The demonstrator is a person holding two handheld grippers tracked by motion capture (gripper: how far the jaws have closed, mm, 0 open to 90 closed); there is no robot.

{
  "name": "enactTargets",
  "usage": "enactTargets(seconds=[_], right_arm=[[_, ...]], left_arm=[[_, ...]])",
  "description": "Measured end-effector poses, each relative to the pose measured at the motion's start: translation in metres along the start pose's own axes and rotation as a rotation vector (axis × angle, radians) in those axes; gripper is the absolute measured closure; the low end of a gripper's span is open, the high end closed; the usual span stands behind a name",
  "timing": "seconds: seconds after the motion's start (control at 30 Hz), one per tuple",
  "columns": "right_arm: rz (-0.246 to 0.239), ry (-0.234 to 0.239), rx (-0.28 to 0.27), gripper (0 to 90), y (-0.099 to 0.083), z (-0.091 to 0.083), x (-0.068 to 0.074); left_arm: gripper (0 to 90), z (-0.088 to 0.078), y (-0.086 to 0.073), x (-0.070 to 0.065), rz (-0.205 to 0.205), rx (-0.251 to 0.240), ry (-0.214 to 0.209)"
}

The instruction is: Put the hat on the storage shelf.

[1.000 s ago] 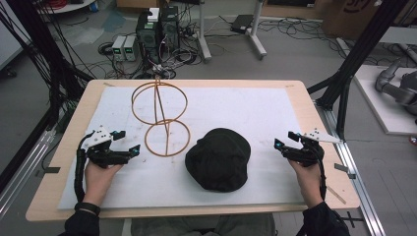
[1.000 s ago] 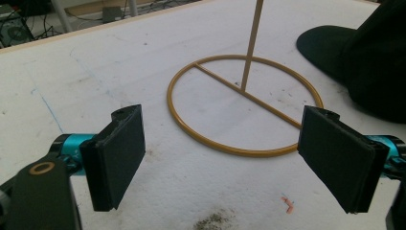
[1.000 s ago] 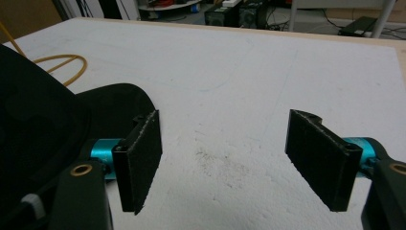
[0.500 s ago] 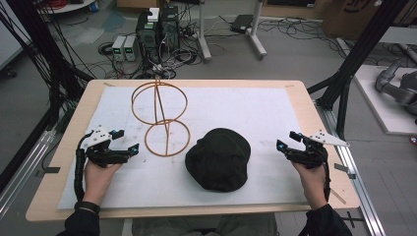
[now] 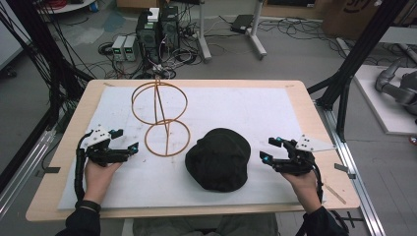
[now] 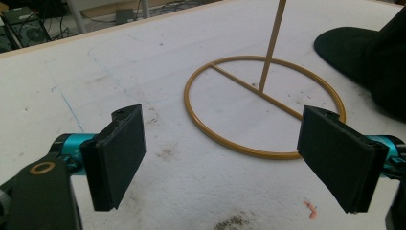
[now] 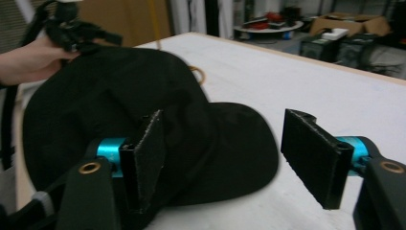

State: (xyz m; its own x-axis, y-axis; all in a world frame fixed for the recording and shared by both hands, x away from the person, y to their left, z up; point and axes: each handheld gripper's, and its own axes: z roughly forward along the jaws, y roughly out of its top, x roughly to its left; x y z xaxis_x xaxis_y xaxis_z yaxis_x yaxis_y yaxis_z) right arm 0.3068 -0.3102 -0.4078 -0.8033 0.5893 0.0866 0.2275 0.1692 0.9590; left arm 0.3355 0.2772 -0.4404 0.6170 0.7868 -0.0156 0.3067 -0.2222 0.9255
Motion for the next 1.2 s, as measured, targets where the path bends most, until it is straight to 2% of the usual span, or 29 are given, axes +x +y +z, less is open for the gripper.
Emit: enactTargets(seconds=[0.13, 0.2, 0.27, 0.43, 0.63, 0.77, 0.87, 0.97, 1.17, 1.2], right_arm=[[-0.041, 0.051, 0.036, 36.7, 0.000, 0.011, 0.010], [-0.051, 0.057, 0.043, 37.4, 0.000, 0.013, 0.011], [-0.057, 0.086, 0.064, 39.4, 0.000, 0.021, 0.015], [-0.082, 0.114, 0.107, 42.4, 0.000, 0.033, 0.021], [-0.098, 0.114, 0.152, 44.6, -0.001, 0.046, 0.026], [-0.103, 0.115, 0.161, 46.3, 0.000, 0.050, 0.027], [-0.107, 0.137, 0.176, 53.8, -0.001, 0.055, 0.027], [-0.116, 0.130, 0.176, 55.4, 0.000, 0.055, 0.029], [-0.134, 0.116, 0.173, 68.1, 0.000, 0.053, 0.029], [-0.134, 0.116, 0.173, 68.1, 0.000, 0.053, 0.029]], left_arm=[[16.8, 0.000, 0.000, 0.000, 0.000, 0.002, -0.004], [16.8, 0.000, 0.000, 0.000, -0.001, 0.004, -0.004], [16.8, 0.000, 0.000, 0.000, -0.001, 0.006, -0.006], [16.9, 0.000, 0.000, -0.001, 0.000, 0.007, -0.008], [16.9, 0.001, 0.000, -0.001, 0.000, 0.012, -0.012], [16.9, 0.001, 0.000, -0.001, -0.002, 0.014, -0.016], [16.9, 0.001, -0.001, -0.002, 0.000, 0.016, -0.018], [17.0, 0.001, 0.000, -0.002, 0.001, 0.015, -0.021], [17.0, 0.002, 0.000, -0.003, 0.001, 0.014, -0.025], [17.0, 0.002, 0.000, -0.003, 0.001, 0.014, -0.025]])
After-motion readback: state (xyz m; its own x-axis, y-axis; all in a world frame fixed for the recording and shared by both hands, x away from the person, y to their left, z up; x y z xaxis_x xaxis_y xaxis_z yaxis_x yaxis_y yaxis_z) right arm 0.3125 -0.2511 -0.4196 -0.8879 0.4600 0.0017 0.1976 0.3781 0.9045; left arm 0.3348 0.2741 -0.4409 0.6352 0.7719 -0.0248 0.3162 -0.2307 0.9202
